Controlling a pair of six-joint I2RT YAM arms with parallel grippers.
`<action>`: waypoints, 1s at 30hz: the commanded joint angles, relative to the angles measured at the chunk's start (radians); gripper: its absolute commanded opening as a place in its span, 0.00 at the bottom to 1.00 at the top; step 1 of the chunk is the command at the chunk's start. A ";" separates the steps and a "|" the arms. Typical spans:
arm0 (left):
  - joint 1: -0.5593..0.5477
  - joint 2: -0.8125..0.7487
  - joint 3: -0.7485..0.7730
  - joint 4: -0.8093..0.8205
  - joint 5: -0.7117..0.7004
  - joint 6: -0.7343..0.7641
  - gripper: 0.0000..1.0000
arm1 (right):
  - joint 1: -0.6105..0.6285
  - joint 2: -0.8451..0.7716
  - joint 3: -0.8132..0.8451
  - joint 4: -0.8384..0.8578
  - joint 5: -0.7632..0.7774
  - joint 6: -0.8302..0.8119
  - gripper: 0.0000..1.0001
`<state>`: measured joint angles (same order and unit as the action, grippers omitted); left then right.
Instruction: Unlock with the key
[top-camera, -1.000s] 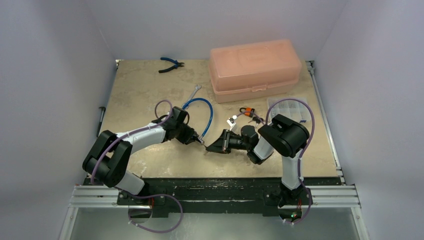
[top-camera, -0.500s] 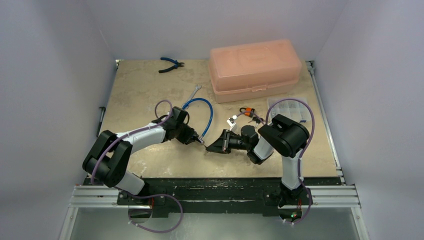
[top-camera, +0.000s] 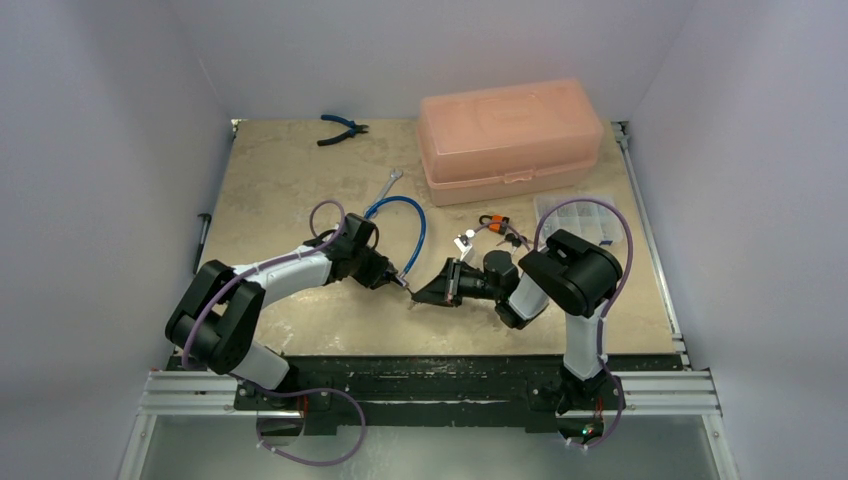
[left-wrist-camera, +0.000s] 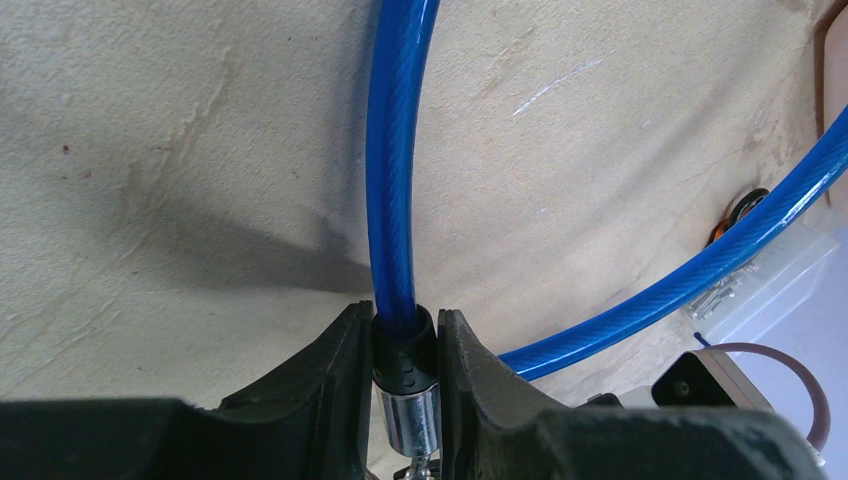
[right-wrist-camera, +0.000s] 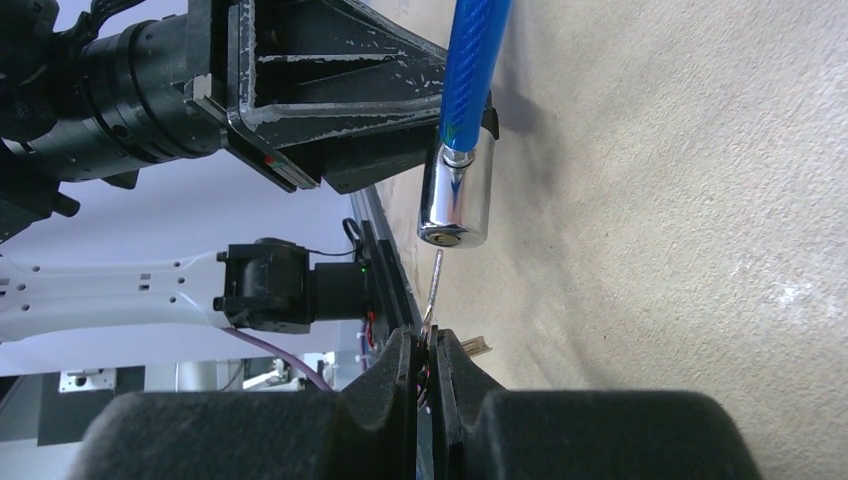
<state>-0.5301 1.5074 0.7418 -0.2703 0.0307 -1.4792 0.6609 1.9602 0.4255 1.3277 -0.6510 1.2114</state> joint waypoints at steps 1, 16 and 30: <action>0.006 -0.011 0.016 0.040 0.014 -0.011 0.00 | 0.003 -0.010 0.004 0.061 -0.021 -0.003 0.00; 0.005 -0.003 0.021 0.051 0.026 -0.012 0.00 | 0.003 0.012 0.037 0.064 -0.024 0.007 0.00; 0.006 -0.010 0.028 0.049 0.021 -0.019 0.00 | 0.003 0.017 0.013 0.070 -0.018 0.007 0.00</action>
<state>-0.5301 1.5078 0.7418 -0.2691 0.0319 -1.4822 0.6609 1.9770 0.4484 1.3403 -0.6720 1.2179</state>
